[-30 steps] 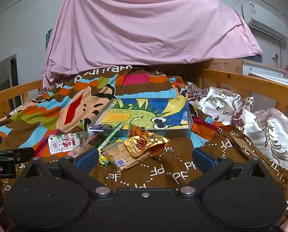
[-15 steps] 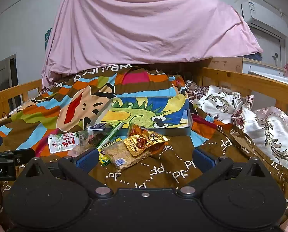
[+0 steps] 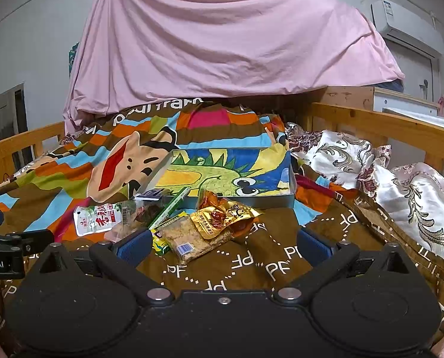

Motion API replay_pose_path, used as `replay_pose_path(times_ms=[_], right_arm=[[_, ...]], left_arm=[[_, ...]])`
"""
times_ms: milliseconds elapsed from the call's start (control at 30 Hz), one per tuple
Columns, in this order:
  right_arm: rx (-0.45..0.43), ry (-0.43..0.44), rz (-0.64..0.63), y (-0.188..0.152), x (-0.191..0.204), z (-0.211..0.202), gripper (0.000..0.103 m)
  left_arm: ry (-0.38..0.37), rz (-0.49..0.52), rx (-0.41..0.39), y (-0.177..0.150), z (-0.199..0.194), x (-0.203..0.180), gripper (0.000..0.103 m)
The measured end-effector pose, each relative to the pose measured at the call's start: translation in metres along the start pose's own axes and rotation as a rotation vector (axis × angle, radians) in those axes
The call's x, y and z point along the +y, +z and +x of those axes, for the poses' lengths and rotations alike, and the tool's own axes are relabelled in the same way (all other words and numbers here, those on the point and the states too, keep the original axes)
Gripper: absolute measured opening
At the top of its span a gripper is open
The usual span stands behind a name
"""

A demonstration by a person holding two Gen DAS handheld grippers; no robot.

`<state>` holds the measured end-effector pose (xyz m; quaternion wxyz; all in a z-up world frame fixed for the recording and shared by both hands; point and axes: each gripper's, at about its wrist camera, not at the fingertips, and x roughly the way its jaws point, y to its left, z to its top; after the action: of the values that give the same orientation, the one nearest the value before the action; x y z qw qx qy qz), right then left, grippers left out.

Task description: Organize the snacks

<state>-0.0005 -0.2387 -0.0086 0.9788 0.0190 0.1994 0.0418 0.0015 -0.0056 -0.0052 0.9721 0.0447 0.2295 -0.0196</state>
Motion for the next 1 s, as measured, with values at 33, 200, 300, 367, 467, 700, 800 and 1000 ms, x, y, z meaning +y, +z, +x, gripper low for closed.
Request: replay_pose_path(times_ms=[33, 200, 300, 367, 467, 700, 800, 1000], right_arm=[[0.001, 0.000, 0.001, 0.0008, -0.0002, -0.0012, 0.102], [0.002, 0.000, 0.001, 0.0002, -0.0003, 0.0001, 0.102], [0.002, 0.000, 0.002, 0.0011, -0.0005, -0.0013, 0.102], [0.003, 0.000, 0.002, 0.0011, -0.0006, -0.0015, 0.102], [0.003, 0.000, 0.002, 0.0007, -0.0007, -0.0005, 0.102], [0.004, 0.000, 0.002, 0.0006, -0.0006, -0.0003, 0.102], [0.005, 0.001, 0.003, 0.0004, -0.0006, -0.0001, 0.102], [0.007, 0.000, 0.003, 0.0049, -0.0001, -0.0017, 0.102]], left_arm=[[0.000, 0.000, 0.000, 0.0001, 0.0000, 0.0001, 0.103], [0.000, 0.000, 0.001, 0.0001, 0.0001, -0.0001, 0.103], [0.000, 0.000, 0.001, 0.0003, 0.0002, -0.0002, 0.103], [0.000, 0.000, 0.001, 0.0002, 0.0002, -0.0004, 0.103], [0.000, 0.000, 0.002, 0.0003, 0.0004, -0.0005, 0.103], [0.001, 0.001, 0.002, 0.0005, 0.0005, -0.0007, 0.103], [0.001, 0.000, 0.002, 0.0007, 0.0007, -0.0006, 0.103], [0.001, 0.000, 0.003, 0.0009, 0.0006, -0.0005, 0.103]])
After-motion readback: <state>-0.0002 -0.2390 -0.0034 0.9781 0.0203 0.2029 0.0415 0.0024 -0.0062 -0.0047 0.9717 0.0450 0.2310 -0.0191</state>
